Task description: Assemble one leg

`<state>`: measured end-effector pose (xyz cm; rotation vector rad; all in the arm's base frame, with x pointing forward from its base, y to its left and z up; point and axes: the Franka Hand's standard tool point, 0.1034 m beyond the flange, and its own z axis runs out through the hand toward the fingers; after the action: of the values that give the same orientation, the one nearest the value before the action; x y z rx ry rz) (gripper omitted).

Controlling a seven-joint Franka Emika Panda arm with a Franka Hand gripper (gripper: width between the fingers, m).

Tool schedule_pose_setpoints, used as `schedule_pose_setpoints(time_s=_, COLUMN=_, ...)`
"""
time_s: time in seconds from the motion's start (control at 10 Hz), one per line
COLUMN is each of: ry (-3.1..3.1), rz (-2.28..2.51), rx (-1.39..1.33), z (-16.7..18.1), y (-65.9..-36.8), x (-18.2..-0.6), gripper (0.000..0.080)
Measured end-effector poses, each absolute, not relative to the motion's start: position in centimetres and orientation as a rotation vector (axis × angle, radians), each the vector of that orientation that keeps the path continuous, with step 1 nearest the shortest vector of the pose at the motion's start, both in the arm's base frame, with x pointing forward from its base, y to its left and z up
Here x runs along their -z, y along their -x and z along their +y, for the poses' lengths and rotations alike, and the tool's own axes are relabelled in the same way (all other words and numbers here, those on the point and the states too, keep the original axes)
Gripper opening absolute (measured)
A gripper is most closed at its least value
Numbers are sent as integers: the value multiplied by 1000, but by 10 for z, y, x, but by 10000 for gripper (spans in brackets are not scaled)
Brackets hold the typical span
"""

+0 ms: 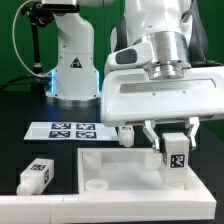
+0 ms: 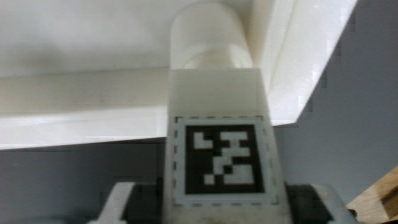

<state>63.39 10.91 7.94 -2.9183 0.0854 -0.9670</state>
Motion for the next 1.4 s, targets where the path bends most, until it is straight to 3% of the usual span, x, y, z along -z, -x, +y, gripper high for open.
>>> schedule_pose_setpoints(time_s=0.5, ry=2930, rz=135, rx=944, z=109, y=-632, x=-77, gripper=300)
schedule_pose_setpoints(time_s=0.6, ry=2938, rz=136, rx=914, z=110, y=-632, x=-76, gripper=473)
schedule_pose_setpoints(time_s=0.7, ry=2955, rz=148, rx=802, z=111, y=-637, x=-84, gripper=473)
schedule_pose_setpoints(time_s=0.8, ry=2951, rz=154, rx=786, z=112, y=-642, x=-94, gripper=616)
schedule_pose_setpoints(time_s=1.4, ry=3019, rz=213, rx=125, z=112, y=-634, x=-82, gripper=649)
